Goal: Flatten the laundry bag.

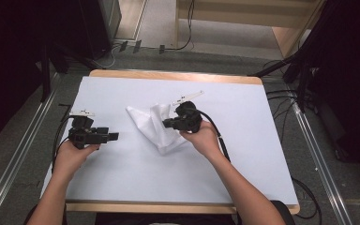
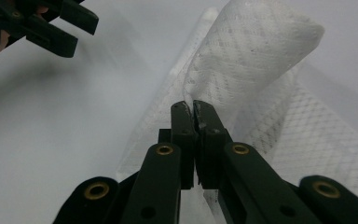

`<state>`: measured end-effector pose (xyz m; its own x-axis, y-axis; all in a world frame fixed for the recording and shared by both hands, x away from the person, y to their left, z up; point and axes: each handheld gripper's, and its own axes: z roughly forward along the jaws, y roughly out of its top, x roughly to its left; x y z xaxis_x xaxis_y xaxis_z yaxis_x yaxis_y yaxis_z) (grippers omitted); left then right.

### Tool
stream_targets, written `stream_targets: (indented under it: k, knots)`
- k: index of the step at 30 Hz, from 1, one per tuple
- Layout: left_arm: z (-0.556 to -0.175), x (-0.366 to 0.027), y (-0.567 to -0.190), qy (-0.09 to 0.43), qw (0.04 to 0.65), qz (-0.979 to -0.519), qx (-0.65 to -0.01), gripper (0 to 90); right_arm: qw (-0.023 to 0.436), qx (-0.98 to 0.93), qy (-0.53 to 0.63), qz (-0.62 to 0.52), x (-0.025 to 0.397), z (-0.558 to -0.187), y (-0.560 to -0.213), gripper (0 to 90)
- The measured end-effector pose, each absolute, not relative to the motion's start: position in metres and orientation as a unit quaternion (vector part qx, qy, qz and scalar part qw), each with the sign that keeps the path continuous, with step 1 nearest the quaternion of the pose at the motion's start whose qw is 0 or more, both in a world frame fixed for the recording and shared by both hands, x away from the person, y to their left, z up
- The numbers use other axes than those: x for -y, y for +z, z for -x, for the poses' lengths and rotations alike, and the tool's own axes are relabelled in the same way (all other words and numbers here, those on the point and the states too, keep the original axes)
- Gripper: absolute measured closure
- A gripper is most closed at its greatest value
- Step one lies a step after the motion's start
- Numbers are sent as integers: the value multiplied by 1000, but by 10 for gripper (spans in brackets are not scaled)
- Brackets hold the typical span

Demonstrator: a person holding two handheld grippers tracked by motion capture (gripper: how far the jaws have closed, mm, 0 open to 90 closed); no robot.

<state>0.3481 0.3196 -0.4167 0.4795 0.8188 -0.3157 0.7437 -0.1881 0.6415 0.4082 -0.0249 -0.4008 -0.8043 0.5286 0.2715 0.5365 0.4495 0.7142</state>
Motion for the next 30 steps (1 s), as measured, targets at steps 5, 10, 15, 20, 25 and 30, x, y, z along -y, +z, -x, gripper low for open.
stream_targets:
  k: [5,10,15,20,25,30]
  knots:
    - [-348,-322,-417,50,384,-769,-509,378,10,856,-420,302,13,-403,-406,890]
    - [-348,-323,-417,51,384,-768,-511,378,20,861,-416,292,4,-399,-411,889]
    - [-348,-325,-416,53,383,-767,-512,378,28,869,-410,277,-11,-392,-417,888]
    - [-349,-328,-416,55,383,-764,-516,378,34,873,-406,267,-21,-385,-418,864]
    - [-349,-329,-416,55,383,-765,-515,379,17,874,-414,256,-21,-382,-410,703]
    - [-349,-330,-417,57,384,-762,-518,379,3,869,-426,251,-15,-380,-395,620]
